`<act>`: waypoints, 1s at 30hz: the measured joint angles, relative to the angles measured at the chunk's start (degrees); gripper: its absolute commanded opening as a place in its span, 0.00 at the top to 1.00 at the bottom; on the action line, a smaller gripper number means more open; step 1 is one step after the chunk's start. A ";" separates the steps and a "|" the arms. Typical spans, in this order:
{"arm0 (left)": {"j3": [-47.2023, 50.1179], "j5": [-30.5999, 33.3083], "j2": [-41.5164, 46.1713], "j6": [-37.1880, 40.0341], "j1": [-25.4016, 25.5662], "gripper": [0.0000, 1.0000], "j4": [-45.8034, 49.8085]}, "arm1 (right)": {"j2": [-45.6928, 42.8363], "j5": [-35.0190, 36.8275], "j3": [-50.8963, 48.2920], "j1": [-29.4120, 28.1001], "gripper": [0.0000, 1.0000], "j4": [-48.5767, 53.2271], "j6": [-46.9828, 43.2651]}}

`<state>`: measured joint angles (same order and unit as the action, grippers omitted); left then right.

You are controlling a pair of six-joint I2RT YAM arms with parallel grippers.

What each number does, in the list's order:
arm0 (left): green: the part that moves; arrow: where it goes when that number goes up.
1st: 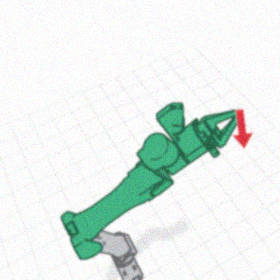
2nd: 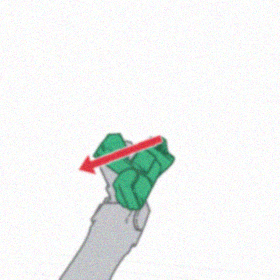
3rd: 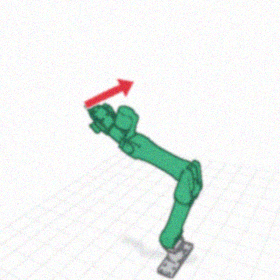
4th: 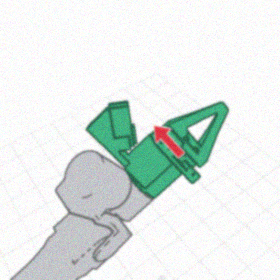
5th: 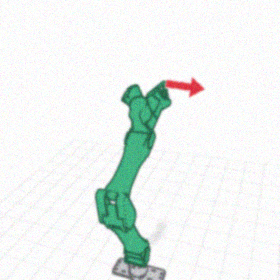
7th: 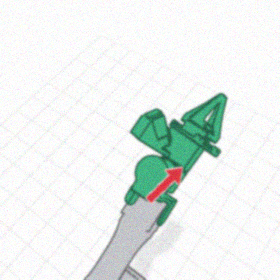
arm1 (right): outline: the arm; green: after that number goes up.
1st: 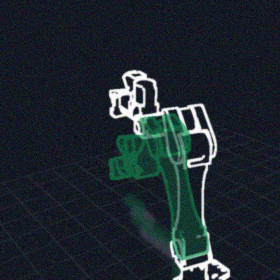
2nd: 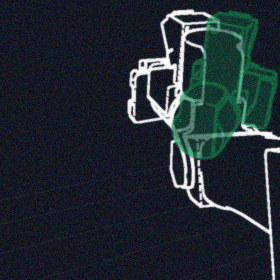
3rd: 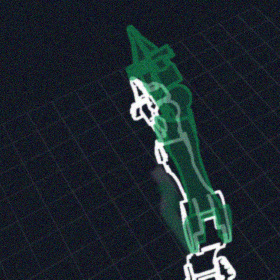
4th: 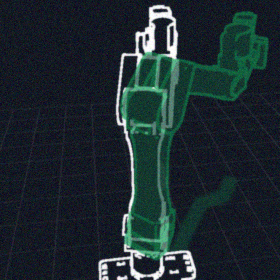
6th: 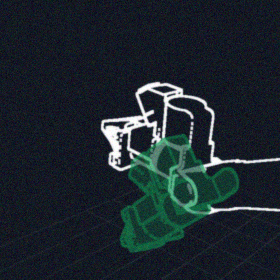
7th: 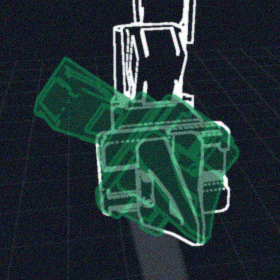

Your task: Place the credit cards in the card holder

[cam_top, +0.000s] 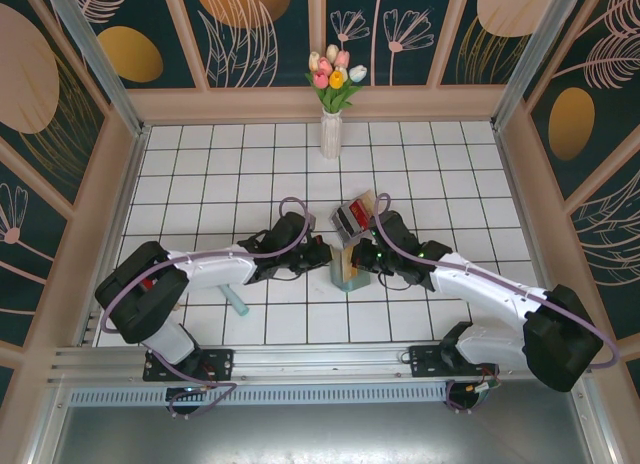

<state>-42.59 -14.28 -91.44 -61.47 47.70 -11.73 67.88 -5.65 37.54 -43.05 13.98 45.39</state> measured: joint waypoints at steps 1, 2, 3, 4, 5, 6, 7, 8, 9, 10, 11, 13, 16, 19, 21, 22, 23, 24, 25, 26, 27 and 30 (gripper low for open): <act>0.20 -0.02 0.13 0.04 0.00 0.92 -0.04 | 0.00 0.20 0.00 0.11 1.00 0.13 0.00; 0.31 -0.17 0.26 0.15 0.00 0.94 -0.09 | 0.07 0.37 0.00 0.20 1.00 0.31 0.00; 0.44 -0.28 0.35 0.13 0.00 0.93 -0.20 | 0.24 0.79 0.00 0.31 1.00 0.55 -0.02; 0.50 -0.42 0.42 0.13 0.00 0.91 -0.48 | 0.55 1.16 0.00 0.42 1.00 0.79 0.00; 0.61 -0.48 0.44 0.11 0.00 0.90 -0.79 | 0.90 1.31 0.00 0.50 1.00 1.05 -0.02; 0.72 -0.68 0.44 0.11 0.00 0.88 -1.20 | 1.38 1.53 0.00 0.61 1.00 1.33 0.00; 0.76 -0.83 0.44 0.09 0.00 0.85 -1.55 | 1.88 1.55 0.00 0.66 1.00 1.44 -0.02; 0.83 -1.03 0.44 0.11 0.00 0.84 -1.75 | 2.40 1.55 0.00 0.70 1.00 1.44 -0.02; 0.83 -1.40 0.44 0.11 0.00 0.84 -1.88 | 2.82 1.51 -0.02 0.70 1.00 1.42 -0.02; 0.83 -1.77 0.44 0.13 0.00 0.83 -2.01 | 3.17 1.49 -0.09 0.70 1.00 1.38 -0.02; 0.83 -1.99 0.44 0.13 0.00 0.80 -2.16 | 3.34 1.46 -0.20 0.70 1.00 1.33 -0.02; 0.85 -2.40 0.44 0.13 0.00 0.79 -2.27 | 3.43 1.18 -0.59 0.70 1.00 1.22 -0.02; 1.03 -2.84 0.44 0.13 0.00 0.76 -2.71 | 3.45 1.07 -0.70 0.70 1.00 1.20 -0.02; 1.29 -3.30 0.44 0.17 0.00 0.77 -3.28 | 3.45 1.07 -0.68 0.72 1.00 1.18 -0.02; 1.36 -3.30 0.44 0.22 0.00 0.81 -3.45 | 3.45 1.05 -0.68 0.72 1.00 1.18 -0.02; 1.36 -3.30 0.44 0.35 0.00 0.84 -3.50 | 3.45 1.05 -0.68 0.72 1.00 1.18 -0.02; 1.36 -3.30 0.44 0.33 0.00 0.88 -3.52 | 3.45 1.05 -0.68 0.72 1.00 1.18 -0.04; 1.36 -3.26 0.44 0.39 0.00 0.91 -3.50 | 3.45 1.05 -0.68 0.72 1.00 1.20 -0.04; 1.36 -3.26 0.44 0.50 0.00 0.94 -3.45 | 3.45 1.11 -0.68 0.72 1.00 1.25 -0.02; 1.36 -3.23 0.44 0.46 0.00 0.98 -3.45 | 3.45 1.27 -0.63 0.74 1.00 1.40 -0.04; 1.36 -3.19 0.44 0.55 0.00 1.00 -3.43 | 3.45 1.62 -0.50 0.74 1.00 1.75 -0.02; 1.36 -2.60 0.44 0.79 0.00 1.00 -3.04 | 2.84 4.85 0.61 0.81 1.00 4.55 -0.07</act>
<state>-41.23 -16.88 -91.00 -60.69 47.70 -14.76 70.72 -0.80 38.15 -42.24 18.52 45.32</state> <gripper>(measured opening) 0.067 0.053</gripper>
